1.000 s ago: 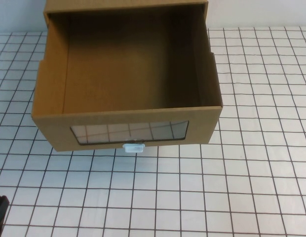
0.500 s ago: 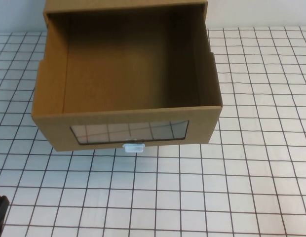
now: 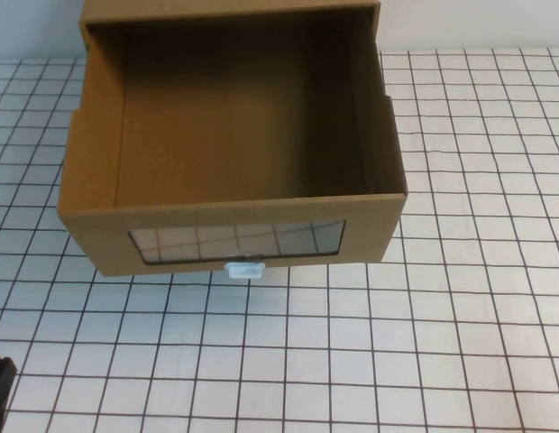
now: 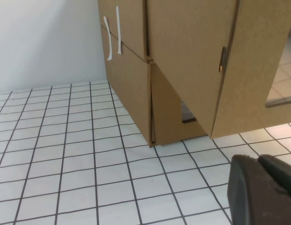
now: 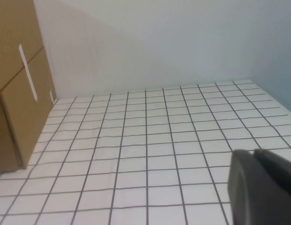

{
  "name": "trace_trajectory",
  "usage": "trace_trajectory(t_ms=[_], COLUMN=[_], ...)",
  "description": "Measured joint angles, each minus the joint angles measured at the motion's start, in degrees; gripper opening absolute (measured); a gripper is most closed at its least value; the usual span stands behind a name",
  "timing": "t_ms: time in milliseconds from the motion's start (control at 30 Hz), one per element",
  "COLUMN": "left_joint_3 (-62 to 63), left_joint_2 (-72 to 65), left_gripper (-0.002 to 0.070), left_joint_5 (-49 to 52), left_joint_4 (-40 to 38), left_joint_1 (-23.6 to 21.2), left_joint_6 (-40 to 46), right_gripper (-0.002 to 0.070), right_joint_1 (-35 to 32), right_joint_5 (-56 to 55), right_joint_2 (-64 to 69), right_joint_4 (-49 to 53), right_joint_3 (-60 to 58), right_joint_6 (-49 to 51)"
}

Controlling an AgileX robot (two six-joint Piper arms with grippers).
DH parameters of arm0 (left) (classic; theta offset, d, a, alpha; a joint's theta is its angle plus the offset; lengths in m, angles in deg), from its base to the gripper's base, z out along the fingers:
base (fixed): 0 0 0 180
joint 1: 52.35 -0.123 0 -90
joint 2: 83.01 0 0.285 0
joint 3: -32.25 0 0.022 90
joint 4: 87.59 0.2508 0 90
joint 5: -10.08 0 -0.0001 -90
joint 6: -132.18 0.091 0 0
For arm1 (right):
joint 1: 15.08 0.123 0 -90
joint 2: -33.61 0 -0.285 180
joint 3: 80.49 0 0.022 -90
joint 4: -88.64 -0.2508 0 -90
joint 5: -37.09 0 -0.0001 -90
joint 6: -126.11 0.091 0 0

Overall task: Open the shoe box
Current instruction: 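Pull the top drawer of the cardboard box fully open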

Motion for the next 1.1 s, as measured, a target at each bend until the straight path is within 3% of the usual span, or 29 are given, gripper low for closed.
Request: trace_trajectory(t_ms=[200, 567, 1100], left_joint_3=[0.0, 0.0, 0.0], left_joint_2=[0.0, 0.0, 0.0], left_gripper=[-0.0002, -0.0002, -0.0002], left_joint_5=[0.0, 0.0, 0.0], left_joint_4=[0.0, 0.0, 0.0], left_joint_1=[0.0, 0.0, 0.0], left_joint_6=[0.0, 0.0, 0.0], right_gripper=[-0.0013, -0.0013, -0.0013], right_joint_1=[0.0, 0.0, 0.0], right_joint_5=[-0.5, 14.8, 15.9], right_joint_2=[0.0, -0.1, -0.1], right_joint_4=[-6.7, -6.2, -6.2], right_joint_3=[-1.6, -1.6, -1.6], right_joint_6=[-10.8, -11.7, -11.8])
